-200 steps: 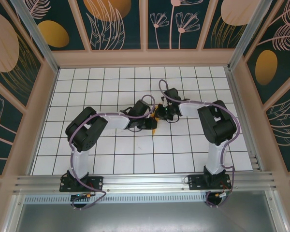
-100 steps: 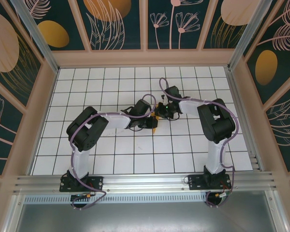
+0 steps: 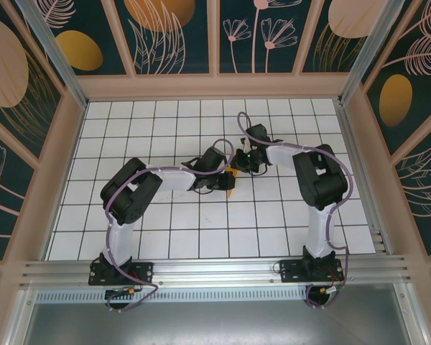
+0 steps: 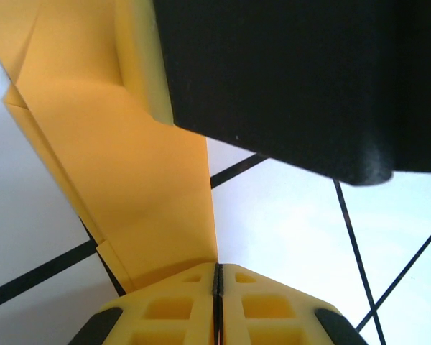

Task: Fold a paper plane with a square sheet of paper (fold left side to right side)
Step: Fold the wing for the fifth time at the center of the table.

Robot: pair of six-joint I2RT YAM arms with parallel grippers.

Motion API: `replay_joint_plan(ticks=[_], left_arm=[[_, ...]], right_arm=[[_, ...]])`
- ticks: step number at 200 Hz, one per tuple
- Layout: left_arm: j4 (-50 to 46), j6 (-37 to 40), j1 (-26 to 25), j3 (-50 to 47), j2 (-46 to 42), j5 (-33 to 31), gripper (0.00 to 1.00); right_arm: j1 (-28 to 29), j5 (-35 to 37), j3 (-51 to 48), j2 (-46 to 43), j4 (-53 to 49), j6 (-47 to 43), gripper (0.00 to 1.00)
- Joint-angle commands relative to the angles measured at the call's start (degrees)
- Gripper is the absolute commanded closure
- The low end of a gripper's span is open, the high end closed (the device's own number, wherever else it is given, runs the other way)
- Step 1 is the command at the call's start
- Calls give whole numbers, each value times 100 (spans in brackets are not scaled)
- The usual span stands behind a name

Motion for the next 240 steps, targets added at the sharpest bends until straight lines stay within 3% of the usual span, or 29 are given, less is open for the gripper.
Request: replay_joint_plan(ticks=[1, 240], left_arm=[[-1186, 132, -125, -237, 434, -40, 89], [-1133, 110, -124, -272, 429, -27, 89]], right_arm=[[-378, 1026, 290, 413, 270, -215, 89], [-1052, 1036, 1586, 1172, -91, -565, 88]])
